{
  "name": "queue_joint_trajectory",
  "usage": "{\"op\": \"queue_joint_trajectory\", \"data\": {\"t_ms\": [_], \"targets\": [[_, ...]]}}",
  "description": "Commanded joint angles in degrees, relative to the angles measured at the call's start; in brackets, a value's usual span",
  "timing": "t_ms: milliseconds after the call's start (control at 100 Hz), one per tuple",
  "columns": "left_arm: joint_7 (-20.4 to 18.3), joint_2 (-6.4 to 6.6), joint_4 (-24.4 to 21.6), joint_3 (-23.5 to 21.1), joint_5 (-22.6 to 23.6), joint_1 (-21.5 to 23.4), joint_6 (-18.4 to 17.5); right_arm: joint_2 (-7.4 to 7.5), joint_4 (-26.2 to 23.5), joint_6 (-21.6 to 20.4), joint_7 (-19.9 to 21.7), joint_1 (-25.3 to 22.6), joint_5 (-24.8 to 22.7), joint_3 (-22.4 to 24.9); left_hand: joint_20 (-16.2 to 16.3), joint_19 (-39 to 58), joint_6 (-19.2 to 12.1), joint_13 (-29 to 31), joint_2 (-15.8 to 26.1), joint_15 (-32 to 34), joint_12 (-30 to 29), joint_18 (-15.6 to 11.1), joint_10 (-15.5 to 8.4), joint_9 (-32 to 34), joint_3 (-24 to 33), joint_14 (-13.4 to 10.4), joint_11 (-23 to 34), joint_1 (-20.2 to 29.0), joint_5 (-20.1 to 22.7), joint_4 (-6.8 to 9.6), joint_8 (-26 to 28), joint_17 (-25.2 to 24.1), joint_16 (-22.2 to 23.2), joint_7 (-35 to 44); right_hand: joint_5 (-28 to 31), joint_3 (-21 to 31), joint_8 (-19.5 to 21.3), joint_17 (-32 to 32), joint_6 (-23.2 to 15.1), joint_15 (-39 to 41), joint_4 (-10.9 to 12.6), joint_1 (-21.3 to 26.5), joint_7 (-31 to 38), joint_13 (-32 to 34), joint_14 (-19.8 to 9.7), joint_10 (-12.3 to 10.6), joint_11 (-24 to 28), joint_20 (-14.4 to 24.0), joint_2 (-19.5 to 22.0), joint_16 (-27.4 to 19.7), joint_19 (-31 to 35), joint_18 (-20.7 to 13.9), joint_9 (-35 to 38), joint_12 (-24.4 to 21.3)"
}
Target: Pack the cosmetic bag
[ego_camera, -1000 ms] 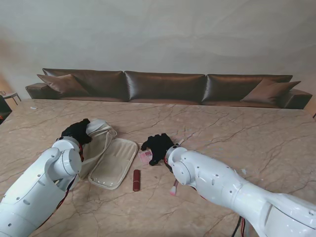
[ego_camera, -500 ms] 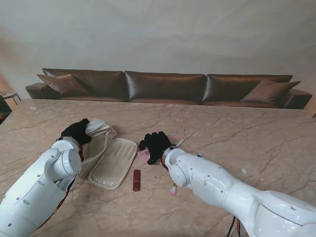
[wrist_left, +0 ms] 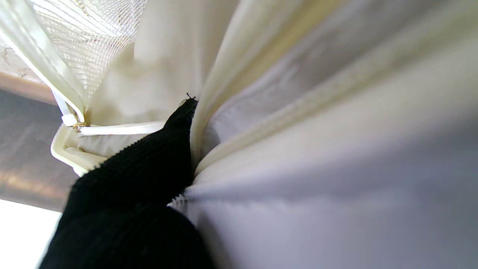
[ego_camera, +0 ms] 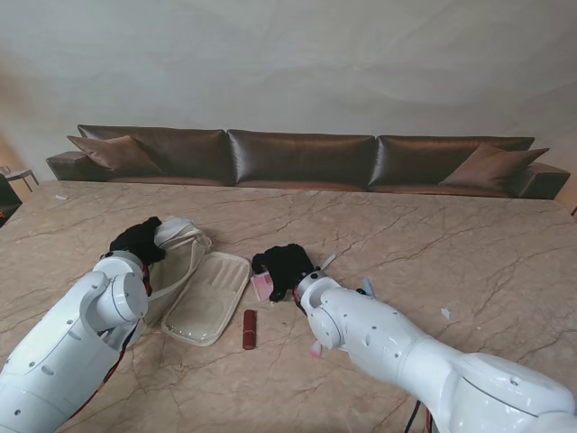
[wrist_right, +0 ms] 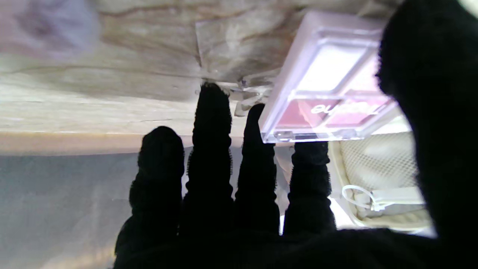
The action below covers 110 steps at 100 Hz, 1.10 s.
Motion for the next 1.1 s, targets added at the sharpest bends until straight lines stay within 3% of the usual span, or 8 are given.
{"op": "queue_joint_trajectory", "data": {"t_ms": [0,130,440,500,710,760,860,1090], "targets": [[0.1,-0.37,0.1,0.0,-0.2,0.5,0.2,-0.57,1.0,-0.8,-0.7,-1.1,0.3,0.1,0.5,13.9,-6.2,3.7,7.2,3.4,0.3,-8.2,-2.5,1.0,2.5,-1.7,-0.1,8.9,2.4,-0.40,-0.2,5.0,-1.1,3.7,18.2,7.4,9.6,4.0,-17.0,1.7,9.4,8.4,26.3,4.9,-1.9,-1.4,2.1,0.1,6.4,1.8,3.9,0.6,4.5,0.4],[-0.1,-0.34,-0.1,-0.1,0.0,0.6,0.5,-1.26,2.3,-2.1,-3.7,-1.5,0.8,0.8,0.5,13.9,-6.2,3.6,7.3,3.3,0.3,-8.2,-2.5,0.9,2.4,-1.5,-0.3,8.9,2.4,-0.36,-0.3,5.0,-1.1,3.6,26.7,6.6,12.5,10.5,-18.5,5.6,-1.4,13.1,27.0,12.6,-2.9,-3.0,2.6,-0.1,2.4,5.1,9.0,0.4,14.5,1.8],[0.0,-0.34,-0.2,-0.3,0.1,0.8,0.6,-0.23,-0.4,-5.5,-4.9,-3.2,2.3,4.7,0.4,13.8,-6.0,3.6,6.9,3.2,0.3,-8.4,-2.2,0.8,2.5,-1.5,-0.7,8.1,2.2,-0.24,-0.4,5.0,-1.2,3.4,29.8,6.0,10.1,19.5,-17.3,11.6,-3.2,16.0,22.2,21.6,-2.2,-3.0,4.1,-4.9,-5.0,3.0,12.5,-1.7,25.7,-4.0],[0.0,-0.33,-0.2,-0.3,0.2,0.8,0.5,0.48,-1.9,-5.4,-4.1,-3.6,2.3,5.3,0.4,13.8,-5.9,3.6,6.8,3.2,0.3,-8.4,-2.2,0.9,2.7,-1.5,-0.7,8.0,2.2,-0.21,-0.4,5.0,-1.2,3.5,26.0,7.0,5.1,20.0,-15.5,12.2,-3.9,15.8,16.1,21.7,-2.3,-3.0,4.2,-5.7,-7.4,2.2,12.3,-1.5,27.0,-6.5],[-0.2,-0.22,-0.3,-0.6,0.5,0.9,0.1,2.18,-5.3,-6.7,-2.4,-4.4,2.6,7.6,0.3,13.7,-5.9,3.2,6.7,3.0,0.4,-8.4,-2.2,0.9,2.8,-1.2,-0.8,7.3,2.2,-0.19,-0.4,4.9,-1.3,3.6,26.5,5.3,-40.9,19.1,-10.7,11.3,-3.4,15.3,15.2,21.8,-0.4,0.0,-0.1,-5.3,-4.5,1.5,11.4,-0.4,30.8,-9.7],[-0.5,-0.15,-0.3,-0.7,0.5,0.9,-0.2,2.92,-6.6,-6.8,-1.8,-4.6,2.3,8.1,0.1,13.4,-6.0,2.8,7.0,2.8,0.4,-8.1,-2.1,0.9,2.7,-1.0,-0.8,7.1,2.2,-0.18,-0.4,4.8,-1.3,3.7,26.1,4.7,-47.0,18.8,-9.9,10.4,-2.9,14.3,17.4,21.9,-0.3,0.5,-1.5,-5.0,-1.7,2.0,11.3,-0.2,31.3,-9.4],[-0.9,-0.03,-0.5,-1.0,0.7,1.0,-0.8,4.36,-9.8,-6.5,-0.1,-5.1,1.7,9.7,-0.4,12.5,-6.1,2.1,7.9,2.3,0.4,-6.6,-1.9,1.5,1.1,-0.4,-0.7,6.3,2.6,0.41,-0.8,4.6,-1.3,4.2,25.4,3.3,-49.6,16.8,-6.7,9.1,-1.8,12.9,16.8,21.1,0.4,1.1,-2.9,-3.9,5.9,2.3,11.8,0.7,30.9,-8.9],[-1.8,0.13,-0.9,-1.4,0.3,1.2,-2.0,6.06,-15.3,-4.9,1.5,-5.3,0.7,12.4,-0.5,11.3,-6.9,1.5,8.3,0.7,-0.4,-3.0,-0.8,4.8,-0.8,1.8,-1.9,7.3,6.5,1.74,-3.0,3.1,-1.6,4.6,23.8,2.1,-48.7,15.5,-3.5,8.6,0.0,12.2,15.4,19.7,1.3,1.9,-4.5,-2.1,13.0,3.4,14.7,1.3,29.5,-7.4]]}}
